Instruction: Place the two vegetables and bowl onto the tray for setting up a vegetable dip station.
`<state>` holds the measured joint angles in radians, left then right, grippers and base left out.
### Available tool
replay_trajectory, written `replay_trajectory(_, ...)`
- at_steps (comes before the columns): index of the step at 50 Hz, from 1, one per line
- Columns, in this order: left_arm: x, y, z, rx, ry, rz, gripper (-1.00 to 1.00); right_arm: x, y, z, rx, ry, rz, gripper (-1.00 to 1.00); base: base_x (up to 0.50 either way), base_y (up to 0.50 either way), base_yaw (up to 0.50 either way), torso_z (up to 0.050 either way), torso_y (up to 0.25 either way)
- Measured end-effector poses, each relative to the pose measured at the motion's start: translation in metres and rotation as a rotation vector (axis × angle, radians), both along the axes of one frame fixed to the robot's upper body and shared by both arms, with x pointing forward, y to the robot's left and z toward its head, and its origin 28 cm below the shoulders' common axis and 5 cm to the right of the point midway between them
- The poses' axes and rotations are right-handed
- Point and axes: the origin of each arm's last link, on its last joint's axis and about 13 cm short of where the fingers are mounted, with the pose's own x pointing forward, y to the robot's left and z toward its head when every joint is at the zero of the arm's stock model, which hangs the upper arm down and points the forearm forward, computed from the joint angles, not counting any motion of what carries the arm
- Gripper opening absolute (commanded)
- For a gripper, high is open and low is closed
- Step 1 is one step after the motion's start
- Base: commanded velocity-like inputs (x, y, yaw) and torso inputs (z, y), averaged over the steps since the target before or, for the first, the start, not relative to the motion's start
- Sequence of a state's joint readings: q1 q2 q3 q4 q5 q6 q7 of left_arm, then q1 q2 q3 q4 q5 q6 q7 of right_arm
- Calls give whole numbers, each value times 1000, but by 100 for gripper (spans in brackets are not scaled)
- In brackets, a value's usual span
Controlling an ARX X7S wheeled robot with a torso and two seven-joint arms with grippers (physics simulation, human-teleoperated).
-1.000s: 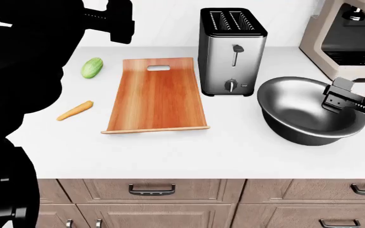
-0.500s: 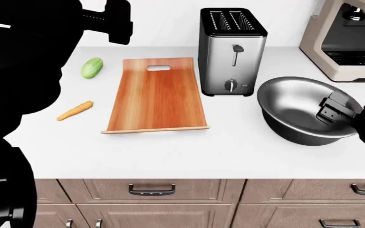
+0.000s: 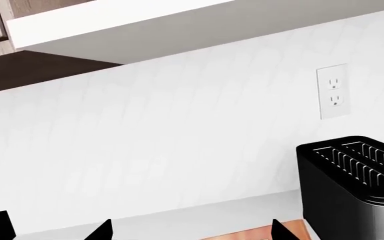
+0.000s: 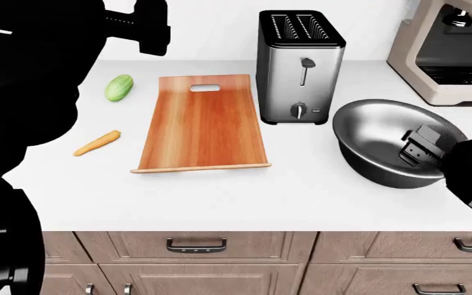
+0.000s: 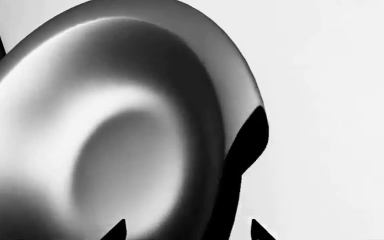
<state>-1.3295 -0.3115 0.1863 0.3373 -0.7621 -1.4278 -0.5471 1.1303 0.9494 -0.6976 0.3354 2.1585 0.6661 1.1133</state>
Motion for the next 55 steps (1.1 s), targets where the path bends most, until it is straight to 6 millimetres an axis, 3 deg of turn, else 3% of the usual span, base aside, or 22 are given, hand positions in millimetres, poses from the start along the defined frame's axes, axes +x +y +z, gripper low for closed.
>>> replay_trajectory(13, -1, 3, -1, -8, -1, 7, 100, 3, -2, -4, -1, 4, -23, -100, 0, 0, 0, 0, 0)
replay_trajectory(30, -4, 5, 1, -15, -8, 11, 100, -16, -6, 7, -5, -20, -61, -100, 0, 0, 0, 0, 0)
replay_trajectory(44, -9, 5, 4, -14, -12, 10, 100, -42, 2, 47, -59, -134, 50, -100, 0, 0, 0, 0, 0)
replay_trajectory(55, -15, 7, 6, -17, -16, 15, 100, -61, 4, 61, -87, -175, 114, -100, 0, 0, 0, 0, 1)
